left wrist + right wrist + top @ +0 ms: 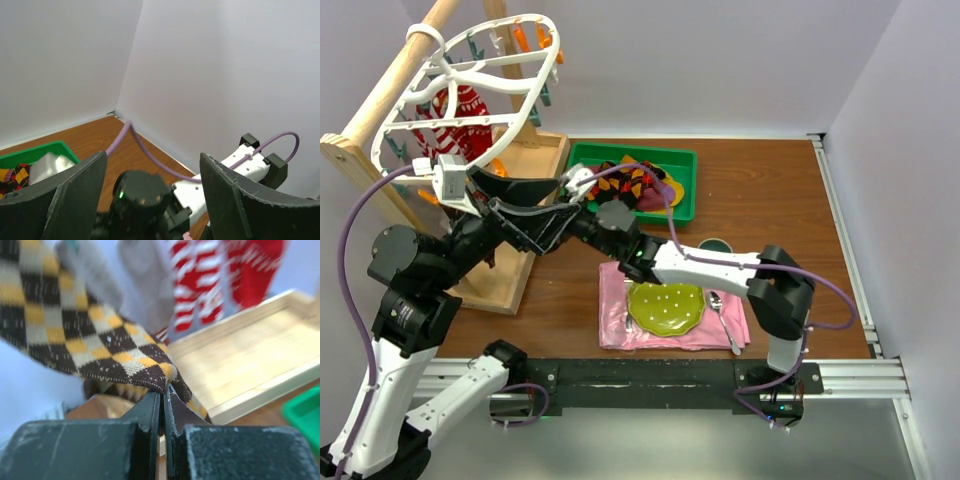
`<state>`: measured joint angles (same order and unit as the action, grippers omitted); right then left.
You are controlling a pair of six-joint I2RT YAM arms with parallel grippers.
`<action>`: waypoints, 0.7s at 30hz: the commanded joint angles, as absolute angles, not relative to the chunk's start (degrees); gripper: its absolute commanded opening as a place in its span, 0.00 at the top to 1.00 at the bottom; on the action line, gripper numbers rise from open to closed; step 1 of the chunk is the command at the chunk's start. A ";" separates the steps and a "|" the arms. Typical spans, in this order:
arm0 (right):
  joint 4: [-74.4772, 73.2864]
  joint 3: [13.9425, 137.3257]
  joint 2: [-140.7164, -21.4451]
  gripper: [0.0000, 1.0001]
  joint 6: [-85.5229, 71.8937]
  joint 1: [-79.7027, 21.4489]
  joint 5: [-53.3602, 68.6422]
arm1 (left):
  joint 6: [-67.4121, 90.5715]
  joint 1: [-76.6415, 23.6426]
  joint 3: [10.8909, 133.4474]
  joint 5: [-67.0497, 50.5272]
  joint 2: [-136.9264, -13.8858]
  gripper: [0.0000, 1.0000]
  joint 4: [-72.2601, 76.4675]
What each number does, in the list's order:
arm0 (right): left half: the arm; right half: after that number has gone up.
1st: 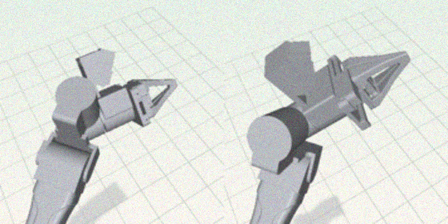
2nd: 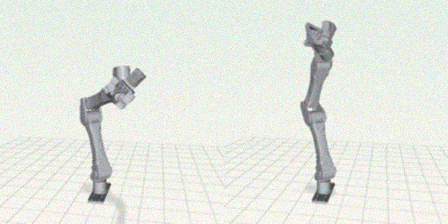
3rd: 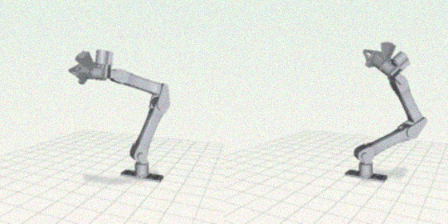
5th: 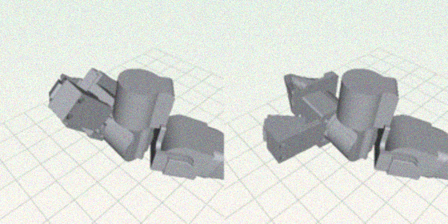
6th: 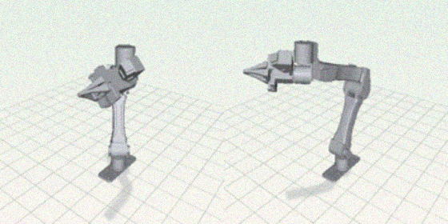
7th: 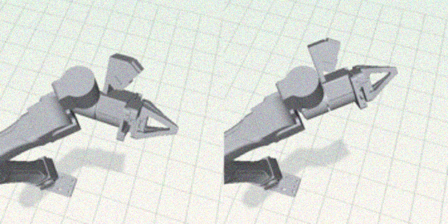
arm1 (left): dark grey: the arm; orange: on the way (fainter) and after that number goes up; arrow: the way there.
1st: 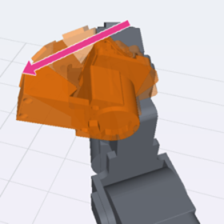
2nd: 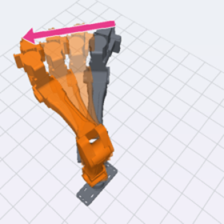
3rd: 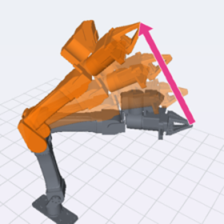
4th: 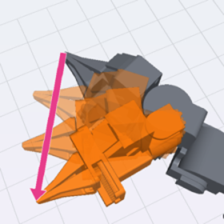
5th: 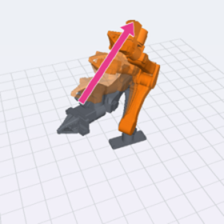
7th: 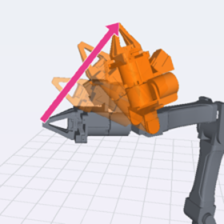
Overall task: Remove the socks clipped to the hanger
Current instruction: Remove the sock from the hanger.
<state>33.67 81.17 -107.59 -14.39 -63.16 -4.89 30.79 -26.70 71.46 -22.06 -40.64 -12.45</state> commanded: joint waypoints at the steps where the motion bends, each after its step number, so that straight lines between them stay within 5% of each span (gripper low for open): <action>1: 33.58 79.02 -101.44 1.00 -12.74 -59.16 -6.15 | 31.20 -26.81 69.09 -21.97 -39.20 0.21 -12.83; 21: 28.12 76.47 -95.89 1.00 -12.56 -51.33 -16.77 | 34.45 -26.81 60.12 -15.39 -35.68 0.22 -12.83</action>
